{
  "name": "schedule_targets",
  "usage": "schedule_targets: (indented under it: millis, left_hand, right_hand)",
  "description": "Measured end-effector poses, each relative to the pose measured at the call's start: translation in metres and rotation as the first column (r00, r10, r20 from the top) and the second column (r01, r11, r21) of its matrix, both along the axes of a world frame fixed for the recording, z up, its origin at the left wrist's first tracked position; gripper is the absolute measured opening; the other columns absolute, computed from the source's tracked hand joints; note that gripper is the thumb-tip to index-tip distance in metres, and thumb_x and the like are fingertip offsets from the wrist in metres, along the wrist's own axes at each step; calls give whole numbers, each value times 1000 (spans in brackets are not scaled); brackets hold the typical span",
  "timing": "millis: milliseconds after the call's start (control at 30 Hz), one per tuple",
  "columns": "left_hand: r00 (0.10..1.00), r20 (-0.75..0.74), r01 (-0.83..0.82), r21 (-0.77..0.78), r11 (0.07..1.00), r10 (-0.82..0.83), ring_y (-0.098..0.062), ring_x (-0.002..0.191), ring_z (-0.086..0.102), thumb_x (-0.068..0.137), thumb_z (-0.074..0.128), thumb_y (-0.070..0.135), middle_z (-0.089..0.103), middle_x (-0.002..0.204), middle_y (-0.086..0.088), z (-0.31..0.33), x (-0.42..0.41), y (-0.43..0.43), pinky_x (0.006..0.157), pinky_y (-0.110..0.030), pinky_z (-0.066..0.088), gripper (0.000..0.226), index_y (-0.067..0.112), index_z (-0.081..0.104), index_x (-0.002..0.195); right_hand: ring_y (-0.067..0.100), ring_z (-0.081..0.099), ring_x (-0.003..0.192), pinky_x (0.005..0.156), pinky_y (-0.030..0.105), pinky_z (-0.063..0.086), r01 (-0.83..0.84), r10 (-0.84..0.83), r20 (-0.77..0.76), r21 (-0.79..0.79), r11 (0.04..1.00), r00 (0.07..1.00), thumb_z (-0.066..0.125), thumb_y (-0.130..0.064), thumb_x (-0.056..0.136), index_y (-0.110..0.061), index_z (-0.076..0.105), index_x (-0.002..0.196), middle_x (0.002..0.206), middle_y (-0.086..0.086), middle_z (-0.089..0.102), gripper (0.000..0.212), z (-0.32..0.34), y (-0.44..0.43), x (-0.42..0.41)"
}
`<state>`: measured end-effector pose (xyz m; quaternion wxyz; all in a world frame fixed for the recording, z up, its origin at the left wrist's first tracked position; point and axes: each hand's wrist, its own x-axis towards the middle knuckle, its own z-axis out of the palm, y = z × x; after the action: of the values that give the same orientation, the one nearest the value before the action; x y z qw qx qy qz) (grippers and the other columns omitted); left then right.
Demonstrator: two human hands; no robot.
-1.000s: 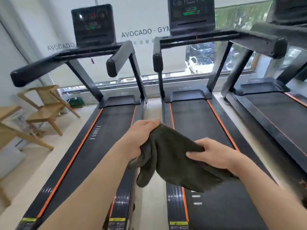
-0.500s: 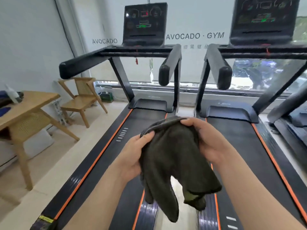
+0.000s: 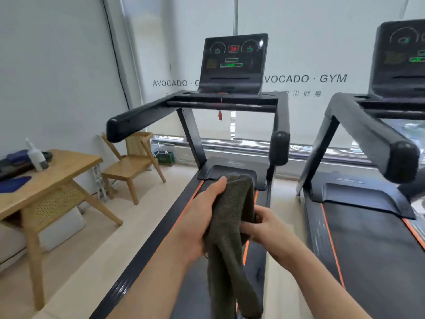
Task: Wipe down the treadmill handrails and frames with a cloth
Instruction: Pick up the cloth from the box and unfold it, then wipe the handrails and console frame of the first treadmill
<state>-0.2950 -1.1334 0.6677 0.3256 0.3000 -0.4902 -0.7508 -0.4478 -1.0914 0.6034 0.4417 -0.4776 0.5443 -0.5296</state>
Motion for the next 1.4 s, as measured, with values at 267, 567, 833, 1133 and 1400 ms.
schedule_targets:
  millis: [267, 567, 833, 1133, 1400]
  left_hand:
    - [981, 182, -27, -241, 970, 73, -24, 93, 71, 93, 57, 10, 74, 98, -13, -6, -32, -190, 86, -38, 56, 22, 14, 76, 85]
    - [881, 424, 45, -514, 856, 209, -21, 72, 63, 90, 65, 23, 67, 73, -1, 52, -109, -357, 68, -37, 49, 11, 20, 66, 80]
    - [815, 551, 369, -257, 893, -178, 0, 82, 67, 98, 48, 37, 74, 82, 13, 168, -154, -435, 82, -20, 49, 37, 23, 77, 80]
    - [808, 189, 582, -117, 805, -557, -21, 79, 70, 98, 52, 31, 75, 90, -11, 197, -223, -496, 69, -30, 54, 34, 12, 78, 84]
    - [762, -125, 568, -340, 749, -635, -19, 96, 68, 96, 47, -2, 73, 103, -5, 228, -312, -485, 78, -26, 54, 40, 26, 75, 97]
  right_hand:
    - [27, 69, 87, 82, 38, 52, 59, -82, 177, 132, 990, 981, 44, 6, 87, -4, 72, 88, 96, 19, 73, 29, 32, -155, -37]
    - [19, 63, 80, 70, 28, 50, 185, -197, 269, 69, 980, 943, 63, -10, 66, -12, 68, 94, 90, 15, 68, 28, 130, -277, -101]
    - [28, 66, 102, 94, 40, 51, 295, -302, 156, 66, 953, 940, 71, -16, 74, -19, 66, 103, 107, 13, 70, 29, 223, -329, -133]
    - [17, 70, 98, 95, 43, 52, 367, -185, -390, 467, 804, 902, 74, -25, 83, -25, 72, 98, 101, -4, 74, 16, 242, -323, -175]
    - [-2, 63, 89, 84, 15, 44, 840, -970, -238, -515, 168, 48, 52, 15, 77, -21, 69, 92, 90, -12, 69, 43, 301, -337, -217]
